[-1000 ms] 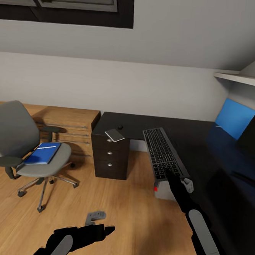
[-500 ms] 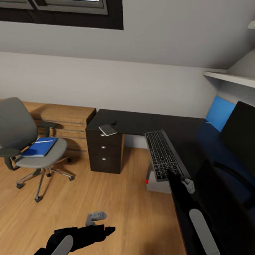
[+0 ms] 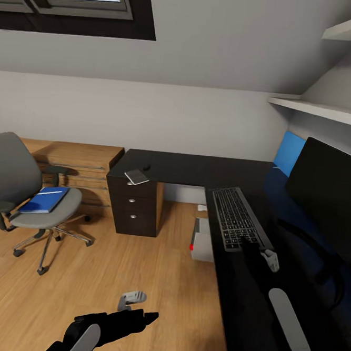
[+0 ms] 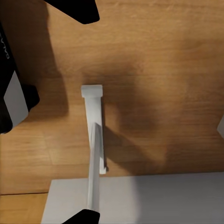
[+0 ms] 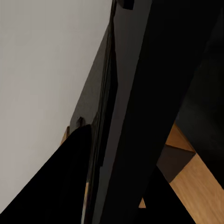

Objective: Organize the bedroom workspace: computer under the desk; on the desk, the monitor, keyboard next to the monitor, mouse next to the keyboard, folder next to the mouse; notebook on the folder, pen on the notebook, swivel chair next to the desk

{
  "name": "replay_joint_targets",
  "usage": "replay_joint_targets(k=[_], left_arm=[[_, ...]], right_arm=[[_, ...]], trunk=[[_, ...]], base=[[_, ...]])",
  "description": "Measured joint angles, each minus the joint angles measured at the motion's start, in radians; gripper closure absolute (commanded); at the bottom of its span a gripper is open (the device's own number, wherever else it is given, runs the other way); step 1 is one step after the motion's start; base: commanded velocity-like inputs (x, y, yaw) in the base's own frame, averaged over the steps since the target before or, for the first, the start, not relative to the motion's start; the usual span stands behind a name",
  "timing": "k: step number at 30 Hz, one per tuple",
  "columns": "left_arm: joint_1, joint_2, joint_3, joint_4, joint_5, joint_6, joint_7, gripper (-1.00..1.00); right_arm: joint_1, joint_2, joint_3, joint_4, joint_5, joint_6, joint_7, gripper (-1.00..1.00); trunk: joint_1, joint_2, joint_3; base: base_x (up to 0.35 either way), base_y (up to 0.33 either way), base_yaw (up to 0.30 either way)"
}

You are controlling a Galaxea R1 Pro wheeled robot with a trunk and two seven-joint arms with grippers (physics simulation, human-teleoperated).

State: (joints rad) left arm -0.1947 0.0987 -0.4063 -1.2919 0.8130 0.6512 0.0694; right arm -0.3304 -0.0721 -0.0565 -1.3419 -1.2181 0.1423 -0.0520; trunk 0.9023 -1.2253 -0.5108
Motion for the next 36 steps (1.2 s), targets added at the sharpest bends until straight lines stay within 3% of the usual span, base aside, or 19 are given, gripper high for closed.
replay_joint_targets(k=[3,10,17,22,36], left_arm=[[0.0,0.0,0.0,0.0,0.0,0.0,0.0,-1.0],[0.0,-0.001,0.0,0.0,0.001,0.001,0.0,-1.0],[0.0,-0.002,0.0,0.001,0.001,0.001,0.001,-1.0],[-0.001,-0.002,0.0,0.001,0.001,0.002,0.0,-1.0],[-0.001,-0.001,0.0,0.0,0.0,0.001,0.0,-1.0]], right_arm=[[0.0,-0.005,-0.025,0.004,0.003,0.019,-0.003,1.0],[0.0,-0.037,-0.038,0.054,0.0,0.092,-0.022,1.0],[-0.001,-0.037,-0.057,0.048,-0.003,0.091,-0.015,1.0],[0.001,-0.038,-0.063,-0.011,-0.007,0.098,-0.008,1.0],[0.001,-0.038,-0.062,-0.004,-0.006,0.101,-0.003,1.0]], trunk=[[0.0,0.0,0.0],[0.0,0.0,0.0],[0.0,0.0,0.0],[0.0,0.0,0.0],[0.0,0.0,0.0]], base=[[0.0,-0.016,0.0],[0.0,-0.003,0.0],[0.0,0.0,0.0],[0.0,0.0,0.0],[-0.026,0.0,0.0]])
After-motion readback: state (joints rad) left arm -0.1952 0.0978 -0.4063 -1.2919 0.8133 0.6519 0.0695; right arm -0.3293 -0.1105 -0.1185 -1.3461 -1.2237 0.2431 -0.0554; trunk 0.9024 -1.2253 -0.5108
